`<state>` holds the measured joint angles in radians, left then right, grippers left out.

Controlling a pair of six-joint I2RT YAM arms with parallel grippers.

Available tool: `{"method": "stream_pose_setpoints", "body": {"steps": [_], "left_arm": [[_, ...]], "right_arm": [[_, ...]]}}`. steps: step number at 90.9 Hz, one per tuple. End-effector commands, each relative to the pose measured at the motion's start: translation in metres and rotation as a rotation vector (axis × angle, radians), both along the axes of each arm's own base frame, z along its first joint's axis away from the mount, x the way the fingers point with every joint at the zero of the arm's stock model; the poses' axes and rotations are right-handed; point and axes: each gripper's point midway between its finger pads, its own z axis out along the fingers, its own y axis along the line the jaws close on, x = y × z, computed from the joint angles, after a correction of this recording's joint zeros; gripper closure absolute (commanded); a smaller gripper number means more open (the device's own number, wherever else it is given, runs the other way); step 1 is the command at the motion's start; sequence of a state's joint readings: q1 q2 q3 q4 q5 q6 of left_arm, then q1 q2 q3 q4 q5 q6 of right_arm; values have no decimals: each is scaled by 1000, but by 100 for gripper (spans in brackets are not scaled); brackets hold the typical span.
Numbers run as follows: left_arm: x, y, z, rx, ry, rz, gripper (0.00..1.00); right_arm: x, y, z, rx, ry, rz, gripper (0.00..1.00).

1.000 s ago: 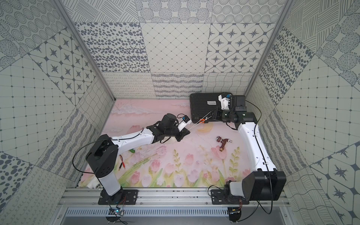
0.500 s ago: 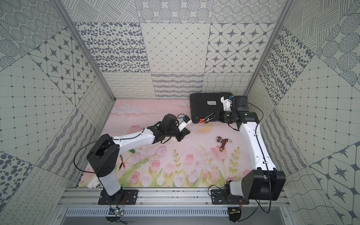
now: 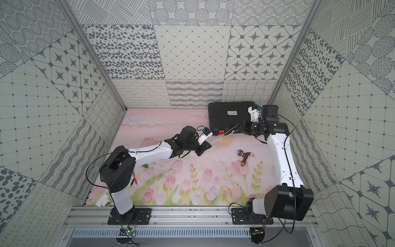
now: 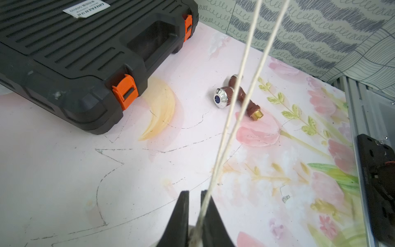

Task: Close the soil bag
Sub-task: Frap the soil bag at the center of the board.

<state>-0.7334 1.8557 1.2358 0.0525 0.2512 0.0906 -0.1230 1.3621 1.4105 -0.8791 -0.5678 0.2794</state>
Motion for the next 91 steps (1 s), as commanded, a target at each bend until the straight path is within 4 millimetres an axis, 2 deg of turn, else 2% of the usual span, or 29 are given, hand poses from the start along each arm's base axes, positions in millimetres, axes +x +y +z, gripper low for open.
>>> {"method": "stream_pose_setpoints", "body": {"steps": [1, 14, 30, 39, 47, 58, 70, 76, 79, 83, 91], "left_arm": [[-151, 201, -115, 974, 676, 145, 84], [-155, 213, -112, 1031, 687, 178, 84], [-154, 225, -109, 1083, 670, 211, 91], [-143, 224, -105, 1063, 608, 233, 100], [-123, 233, -98, 1086, 503, 287, 100], [-82, 249, -79, 1081, 369, 398, 100], [-32, 276, -37, 1035, 216, 559, 100], [-19, 280, -18, 996, 152, 588, 100], [-15, 276, -11, 968, 126, 577, 100], [-16, 264, -6, 915, 110, 549, 92], [-29, 232, -5, 801, 91, 444, 82]], "right_arm": [[51, -101, 174, -249, -678, -353, 100], [55, -105, 168, -265, -666, -364, 100], [60, -101, 164, -250, -655, -346, 100], [58, -93, 162, -241, -658, -320, 100], [56, -82, 157, -226, -652, -285, 100], [51, -54, 145, -179, -639, -204, 100], [46, -15, 128, -165, -621, -114, 100], [42, 5, 119, -138, -614, -78, 100], [41, 15, 116, -123, -615, -56, 100], [38, 28, 110, -105, -611, -31, 100], [31, 52, 107, -73, -622, 21, 100]]}}
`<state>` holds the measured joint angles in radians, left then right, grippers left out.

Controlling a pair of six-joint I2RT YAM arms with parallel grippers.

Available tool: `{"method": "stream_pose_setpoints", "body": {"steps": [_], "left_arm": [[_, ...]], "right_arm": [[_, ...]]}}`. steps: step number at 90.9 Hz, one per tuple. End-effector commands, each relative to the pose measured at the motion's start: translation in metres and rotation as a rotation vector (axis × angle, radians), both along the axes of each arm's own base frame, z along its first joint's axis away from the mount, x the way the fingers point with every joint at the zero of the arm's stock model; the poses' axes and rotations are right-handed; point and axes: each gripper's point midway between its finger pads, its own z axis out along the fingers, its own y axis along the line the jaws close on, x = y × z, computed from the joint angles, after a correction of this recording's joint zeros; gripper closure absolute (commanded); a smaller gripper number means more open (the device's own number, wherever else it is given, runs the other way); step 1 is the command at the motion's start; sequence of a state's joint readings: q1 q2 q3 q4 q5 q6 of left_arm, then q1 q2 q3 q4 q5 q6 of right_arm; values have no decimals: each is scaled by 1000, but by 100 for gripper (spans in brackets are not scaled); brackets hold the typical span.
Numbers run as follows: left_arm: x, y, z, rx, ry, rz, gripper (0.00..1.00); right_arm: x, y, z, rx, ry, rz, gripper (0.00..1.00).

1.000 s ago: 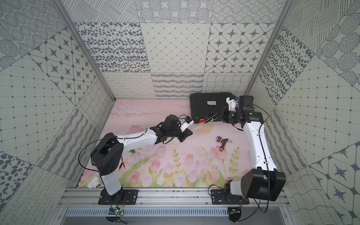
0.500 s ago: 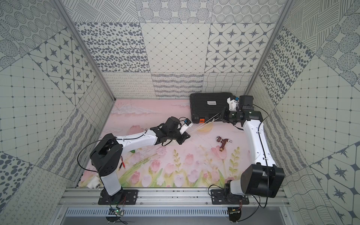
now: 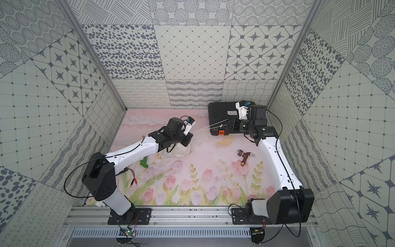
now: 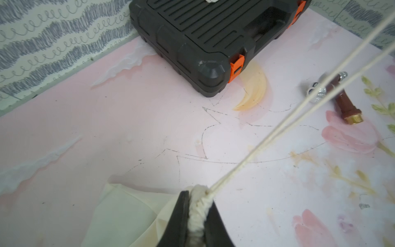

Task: Close the soil bag
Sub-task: Frap the soil bag at the center of the board.

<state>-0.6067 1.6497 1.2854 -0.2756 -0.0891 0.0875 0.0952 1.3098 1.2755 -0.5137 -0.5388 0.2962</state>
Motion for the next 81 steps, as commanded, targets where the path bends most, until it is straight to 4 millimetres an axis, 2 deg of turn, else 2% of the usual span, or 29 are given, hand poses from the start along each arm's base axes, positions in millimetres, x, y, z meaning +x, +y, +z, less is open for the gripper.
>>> {"method": "stream_pose_setpoints", "body": {"steps": [1, 11, 24, 34, 46, 61, 71, 81], "left_arm": [[-76, 111, -58, 530, 259, 99, 79], [-86, 79, -39, 403, 186, 8, 61], [-91, 35, 3, 158, 85, -88, 41], [-92, 2, 35, 4, -12, -145, 34], [-91, -32, 59, -91, -95, -208, 26], [-68, -66, 83, -187, -157, -211, 24], [-47, -90, 88, -240, -176, -210, 31], [-38, -116, 91, -291, -154, -271, 39]], "right_arm": [[16, -22, 85, -3, -354, -156, 100], [6, -9, 94, 20, -385, -128, 100], [-6, -7, 117, 48, -439, -119, 100], [-16, -6, 131, 65, -469, -107, 100], [-23, -3, 136, 78, -478, -91, 100], [-25, 6, 129, 85, -459, -61, 100], [-28, 11, 127, 85, -456, -45, 100], [-30, 13, 125, 82, -452, -34, 100]]}}
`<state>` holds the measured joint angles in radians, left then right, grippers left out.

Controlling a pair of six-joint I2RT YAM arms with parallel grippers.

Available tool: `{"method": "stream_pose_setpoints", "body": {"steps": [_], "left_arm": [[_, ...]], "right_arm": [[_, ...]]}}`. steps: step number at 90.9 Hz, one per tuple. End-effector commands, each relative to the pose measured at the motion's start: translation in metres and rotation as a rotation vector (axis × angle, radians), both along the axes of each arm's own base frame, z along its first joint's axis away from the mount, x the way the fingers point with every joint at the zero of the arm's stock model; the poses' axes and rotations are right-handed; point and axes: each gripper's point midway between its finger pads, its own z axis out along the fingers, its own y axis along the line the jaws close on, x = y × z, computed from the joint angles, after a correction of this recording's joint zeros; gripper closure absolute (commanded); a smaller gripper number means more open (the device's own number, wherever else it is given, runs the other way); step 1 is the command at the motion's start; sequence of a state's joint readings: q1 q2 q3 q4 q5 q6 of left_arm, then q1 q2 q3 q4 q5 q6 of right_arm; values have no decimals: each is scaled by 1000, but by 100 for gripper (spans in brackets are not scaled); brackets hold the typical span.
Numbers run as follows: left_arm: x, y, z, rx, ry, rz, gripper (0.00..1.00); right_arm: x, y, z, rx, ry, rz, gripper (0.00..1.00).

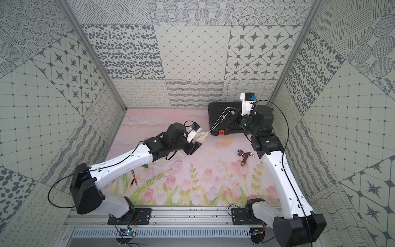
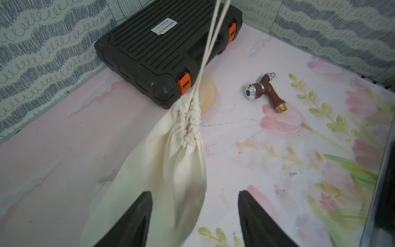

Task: Close the soil bag
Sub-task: Frap the soil bag at the center of the board.

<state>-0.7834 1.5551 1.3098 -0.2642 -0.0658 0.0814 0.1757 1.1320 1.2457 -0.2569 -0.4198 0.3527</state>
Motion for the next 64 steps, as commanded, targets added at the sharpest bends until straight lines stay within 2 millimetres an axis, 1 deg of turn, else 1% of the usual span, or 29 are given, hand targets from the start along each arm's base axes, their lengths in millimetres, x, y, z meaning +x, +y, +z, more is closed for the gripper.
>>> {"method": "stream_pose_setpoints", "body": {"steps": [1, 7, 18, 22, 34, 38, 43, 46, 49, 54, 64], "left_arm": [[21, -54, 35, -198, -50, -92, 40], [27, -63, 37, -236, -37, -118, 46], [38, -72, 35, -281, 11, -148, 54], [40, -75, 34, -287, 18, -160, 59], [41, -84, 33, -316, 48, -221, 69], [43, -85, 30, -318, 62, -228, 73], [44, -86, 23, -315, 87, -231, 80], [44, -86, 17, -309, 103, -233, 86], [44, -86, 10, -298, 119, -230, 92], [41, -83, -4, -274, 148, -221, 100], [31, -67, -39, -211, 199, -191, 100]], "right_arm": [[-7, 3, 22, 19, -77, 18, 100], [-9, 5, 21, 17, -75, 29, 100], [-13, 5, 23, 13, -78, 35, 100], [-15, 5, 24, 9, -84, 36, 100], [-18, 7, 26, 11, -86, 53, 100], [-19, 7, 27, 12, -88, 56, 100], [-20, 7, 29, 10, -93, 55, 100], [-20, 6, 30, 7, -98, 51, 100], [-21, 5, 33, 2, -107, 43, 100], [-19, -1, 38, -16, -123, 13, 100], [-16, -16, 53, -23, -147, -46, 100]]}}
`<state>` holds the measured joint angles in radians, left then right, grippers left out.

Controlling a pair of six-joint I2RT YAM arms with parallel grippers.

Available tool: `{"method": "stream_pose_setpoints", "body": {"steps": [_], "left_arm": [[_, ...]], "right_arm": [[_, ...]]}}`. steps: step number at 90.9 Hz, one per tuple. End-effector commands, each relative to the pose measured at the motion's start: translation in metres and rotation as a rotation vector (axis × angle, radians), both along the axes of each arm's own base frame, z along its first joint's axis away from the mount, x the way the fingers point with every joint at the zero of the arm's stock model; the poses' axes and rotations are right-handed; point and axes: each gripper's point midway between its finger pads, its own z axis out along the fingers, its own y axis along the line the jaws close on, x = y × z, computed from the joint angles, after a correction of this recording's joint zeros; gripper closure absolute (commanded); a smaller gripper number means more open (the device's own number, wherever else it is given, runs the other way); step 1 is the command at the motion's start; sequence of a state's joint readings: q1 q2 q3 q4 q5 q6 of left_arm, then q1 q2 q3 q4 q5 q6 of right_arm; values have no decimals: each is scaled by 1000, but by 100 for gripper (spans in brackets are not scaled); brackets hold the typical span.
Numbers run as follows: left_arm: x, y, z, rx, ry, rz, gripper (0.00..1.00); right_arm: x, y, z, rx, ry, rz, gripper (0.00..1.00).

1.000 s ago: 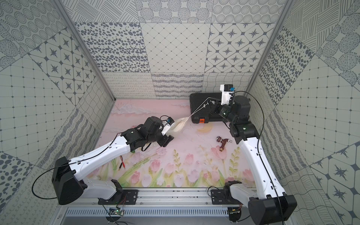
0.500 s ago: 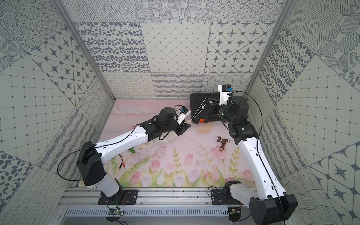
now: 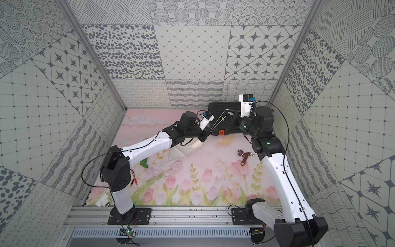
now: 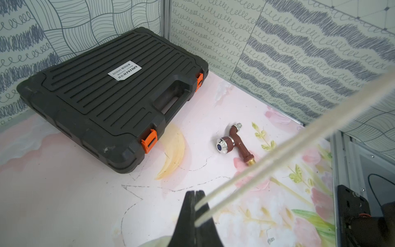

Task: Close the soil bag
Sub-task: Frap the soil bag at the center of the board.

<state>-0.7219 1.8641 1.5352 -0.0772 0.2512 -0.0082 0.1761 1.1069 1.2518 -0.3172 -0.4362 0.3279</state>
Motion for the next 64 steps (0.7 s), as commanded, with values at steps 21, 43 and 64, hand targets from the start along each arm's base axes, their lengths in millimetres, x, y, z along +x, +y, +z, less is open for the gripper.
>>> {"method": "stream_pose_setpoints", "body": {"steps": [21, 43, 64], "left_arm": [[-58, 49, -110, 210, 233, -22, 100], [-97, 85, -166, 416, 323, 10, 94], [-126, 118, -205, 593, 448, 39, 87]], "right_arm": [[8, -33, 95, 30, -210, -118, 100], [20, -44, 120, 40, -245, -172, 100], [30, -63, 131, 57, -252, -224, 100]]}}
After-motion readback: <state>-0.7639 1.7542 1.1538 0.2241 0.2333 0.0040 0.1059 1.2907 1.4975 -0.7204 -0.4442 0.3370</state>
